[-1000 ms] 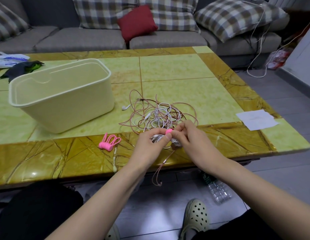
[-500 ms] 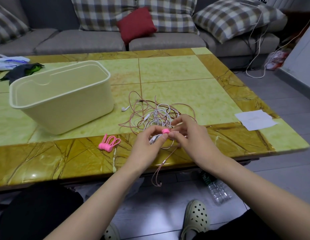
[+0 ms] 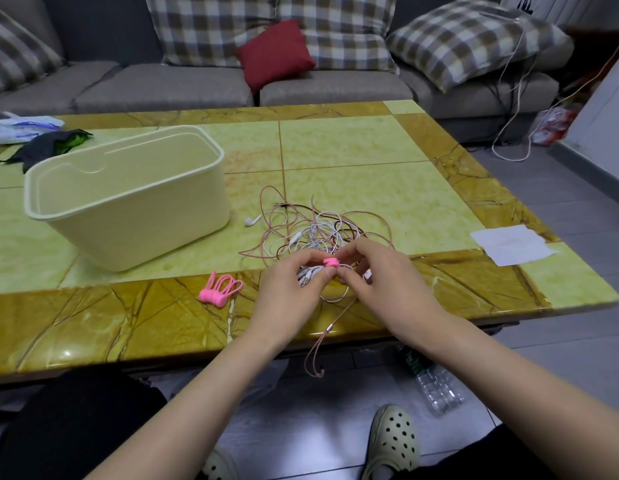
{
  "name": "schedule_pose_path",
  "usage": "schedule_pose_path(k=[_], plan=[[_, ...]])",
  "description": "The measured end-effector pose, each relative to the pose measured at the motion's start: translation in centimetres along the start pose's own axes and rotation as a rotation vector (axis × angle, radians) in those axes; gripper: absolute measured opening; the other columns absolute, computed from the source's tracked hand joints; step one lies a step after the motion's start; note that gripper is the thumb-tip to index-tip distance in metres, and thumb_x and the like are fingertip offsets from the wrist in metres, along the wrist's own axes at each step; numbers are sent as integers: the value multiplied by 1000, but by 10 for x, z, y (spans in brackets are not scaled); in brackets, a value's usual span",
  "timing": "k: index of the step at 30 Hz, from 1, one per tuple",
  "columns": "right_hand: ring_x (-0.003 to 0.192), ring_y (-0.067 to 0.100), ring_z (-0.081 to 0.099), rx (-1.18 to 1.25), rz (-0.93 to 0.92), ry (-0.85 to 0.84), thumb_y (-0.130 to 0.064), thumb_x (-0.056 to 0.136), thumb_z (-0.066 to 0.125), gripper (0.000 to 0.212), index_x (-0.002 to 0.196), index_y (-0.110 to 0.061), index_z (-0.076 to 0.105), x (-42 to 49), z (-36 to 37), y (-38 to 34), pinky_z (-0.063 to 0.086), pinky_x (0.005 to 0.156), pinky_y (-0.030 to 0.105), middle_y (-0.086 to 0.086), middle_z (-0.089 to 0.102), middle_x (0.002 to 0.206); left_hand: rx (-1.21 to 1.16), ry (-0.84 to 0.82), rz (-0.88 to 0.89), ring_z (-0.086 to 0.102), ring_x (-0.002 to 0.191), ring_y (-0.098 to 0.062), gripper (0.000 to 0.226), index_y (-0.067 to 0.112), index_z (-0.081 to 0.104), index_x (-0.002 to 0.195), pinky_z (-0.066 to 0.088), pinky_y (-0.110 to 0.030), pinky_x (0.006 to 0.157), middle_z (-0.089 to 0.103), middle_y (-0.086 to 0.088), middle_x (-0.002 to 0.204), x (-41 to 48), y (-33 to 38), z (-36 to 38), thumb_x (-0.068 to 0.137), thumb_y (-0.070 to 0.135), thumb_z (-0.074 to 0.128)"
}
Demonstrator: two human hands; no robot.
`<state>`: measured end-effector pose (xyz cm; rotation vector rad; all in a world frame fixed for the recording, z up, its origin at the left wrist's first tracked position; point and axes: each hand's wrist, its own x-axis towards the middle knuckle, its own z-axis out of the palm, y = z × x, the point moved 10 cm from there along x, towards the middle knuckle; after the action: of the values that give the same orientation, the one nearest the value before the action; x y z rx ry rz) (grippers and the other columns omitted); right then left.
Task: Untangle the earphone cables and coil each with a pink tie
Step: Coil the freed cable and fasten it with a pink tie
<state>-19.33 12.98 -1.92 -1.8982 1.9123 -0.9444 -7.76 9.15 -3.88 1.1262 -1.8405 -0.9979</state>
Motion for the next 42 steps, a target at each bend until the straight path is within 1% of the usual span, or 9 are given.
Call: schedule_pose_path(k=[3,5,8,14,17,21,29,36,42], plan=[[82,8,52,-109,-6,-52,-35,90,58,18,107,-27,58,2,3,-4,44,74,30,-9,64,99,-45,-11,-24,57,88,12,8,22,66,91,39,-3,76,68,14,91,1,-4,1,88,16,64],[91,11,51,-183,-22,-72,-34,92,56,19,109,-25,58,4,4,-7,39,74,28,-7,62,104,-85,-25,-46,59,86,6,7,21,65,93,44,-12,70,68,10,92,1,-6,2,88,16,63],[102,17,48,-229,-33,-82,-29,94,54,17,109,-22,58,6,5,-10,35,78,30,-5,61,106,-155,-38,-73,55,66,7,8,22,64,88,39,-19,59,68,9,87,0,-7,4,87,14,63],[92,11,50,-38,-52,-48,-22,91,58,13,103,-18,56,11,7,-9,30,72,19,-8,54,95,-216,-27,-133,51,56,7,5,20,65,83,38,-25,60,67,5,80,5,-9,0,88,20,62],[81,9,50,24,-29,-40,-18,90,61,9,97,-19,56,13,3,-8,38,71,21,-16,49,79,-225,-48,-145,50,53,7,7,19,64,81,37,-20,56,62,9,71,5,-9,1,88,19,62],[73,8,48,20,-40,-86,-16,89,62,6,93,-18,58,14,5,-8,44,62,24,-18,46,72,-185,-45,-148,50,50,9,5,16,65,82,36,-9,46,59,13,64,4,-12,0,85,19,66],[66,11,56,87,-40,-36,-17,87,65,11,81,-21,56,18,6,-9,45,66,25,-9,58,69,-239,23,-195,42,41,1,10,13,59,91,37,-17,37,63,5,80,5,-17,-1,94,21,55],[60,13,63,175,52,-70,-18,86,67,11,79,-18,59,13,3,2,52,57,26,0,64,64,-359,52,-270,40,38,-1,13,11,59,85,46,-17,43,53,3,68,-4,-27,5,95,16,52],[70,17,61,54,26,-31,-24,87,65,9,83,-21,58,17,6,-4,50,69,36,-5,60,71,-516,83,-449,37,34,-1,20,16,60,80,41,-14,38,40,0,52,-3,-43,11,97,19,49]])
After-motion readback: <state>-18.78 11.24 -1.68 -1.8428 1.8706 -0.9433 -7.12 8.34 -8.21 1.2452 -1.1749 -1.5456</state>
